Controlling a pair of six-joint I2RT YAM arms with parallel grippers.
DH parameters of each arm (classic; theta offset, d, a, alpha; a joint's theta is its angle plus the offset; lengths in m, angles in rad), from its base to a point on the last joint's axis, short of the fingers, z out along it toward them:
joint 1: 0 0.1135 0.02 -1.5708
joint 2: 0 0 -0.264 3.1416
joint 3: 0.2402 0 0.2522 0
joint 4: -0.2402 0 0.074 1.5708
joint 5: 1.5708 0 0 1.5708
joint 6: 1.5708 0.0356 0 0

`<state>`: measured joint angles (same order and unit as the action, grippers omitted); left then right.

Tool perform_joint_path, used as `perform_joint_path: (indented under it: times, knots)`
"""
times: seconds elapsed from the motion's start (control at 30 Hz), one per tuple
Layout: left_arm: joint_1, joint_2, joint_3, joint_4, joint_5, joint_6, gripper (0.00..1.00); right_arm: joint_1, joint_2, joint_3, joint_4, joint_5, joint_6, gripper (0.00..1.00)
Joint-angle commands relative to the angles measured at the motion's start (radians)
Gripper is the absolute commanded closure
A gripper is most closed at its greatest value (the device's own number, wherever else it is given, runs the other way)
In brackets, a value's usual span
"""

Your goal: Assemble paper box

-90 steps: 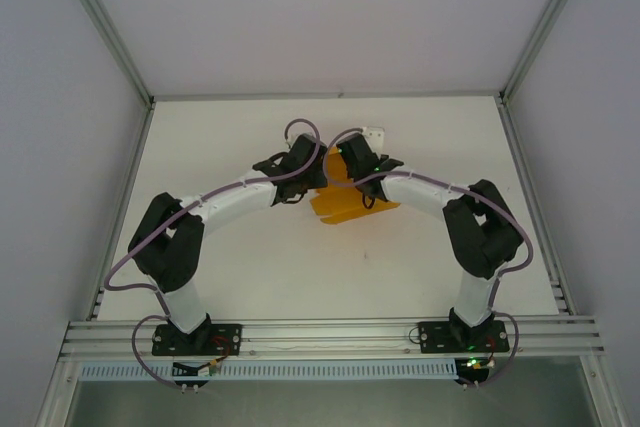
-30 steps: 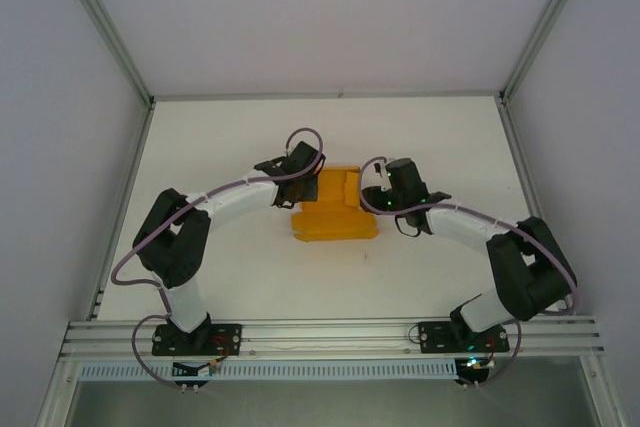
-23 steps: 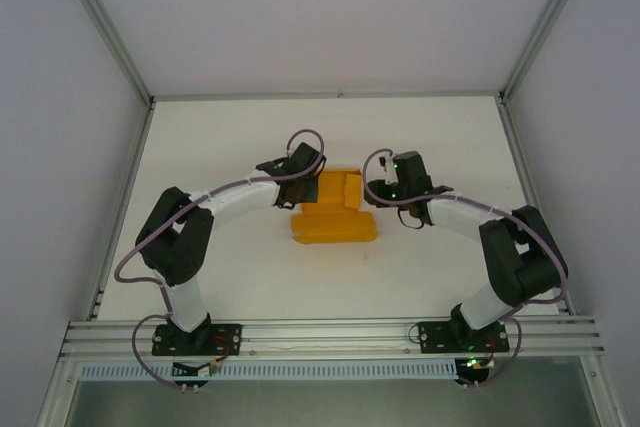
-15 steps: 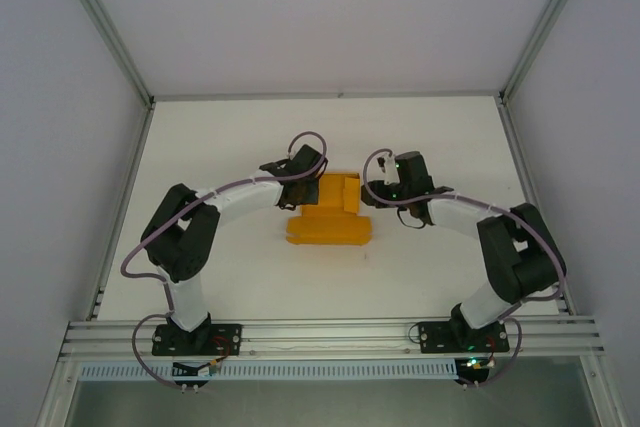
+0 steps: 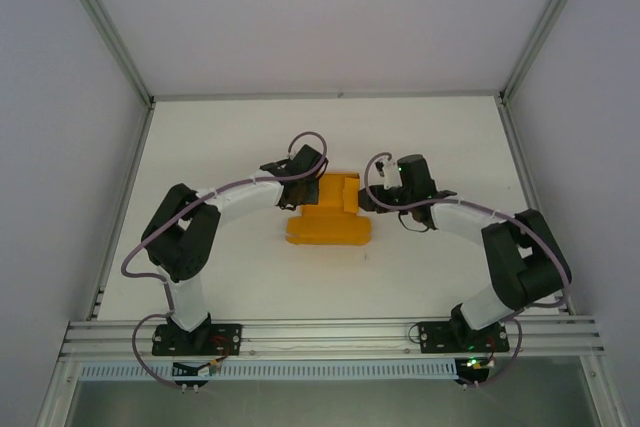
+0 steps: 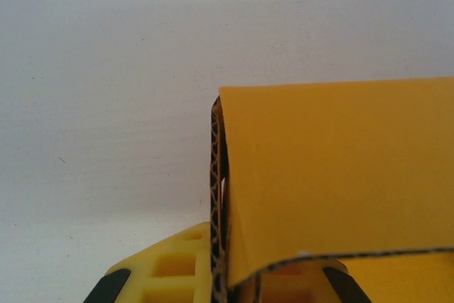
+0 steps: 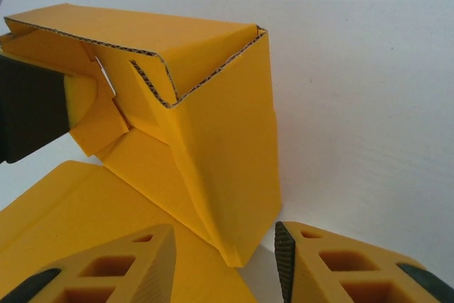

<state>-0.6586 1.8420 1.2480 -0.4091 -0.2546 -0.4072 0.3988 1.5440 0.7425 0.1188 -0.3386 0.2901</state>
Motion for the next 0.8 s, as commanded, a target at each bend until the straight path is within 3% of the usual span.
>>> perform_joint_path:
  times: [0.0,0.1,0.27,0.77]
  knots:
    - [-0.003,0.017,-0.002,-0.002,-0.009,-0.013,1.00,0.006,0.041,0.052,0.013,-0.030,-0.021,0.58]
    - [-0.004,0.019,-0.002,0.004,-0.001,-0.009,1.00,0.011,0.086,0.075,0.042,-0.041,-0.012,0.59]
    - [-0.007,0.018,-0.004,0.004,-0.004,-0.006,1.00,0.024,0.166,0.140,0.027,0.040,0.007,0.74]
    - [-0.023,0.021,0.001,-0.001,-0.035,-0.003,1.00,0.111,0.339,0.275,-0.178,0.466,0.121,0.88]
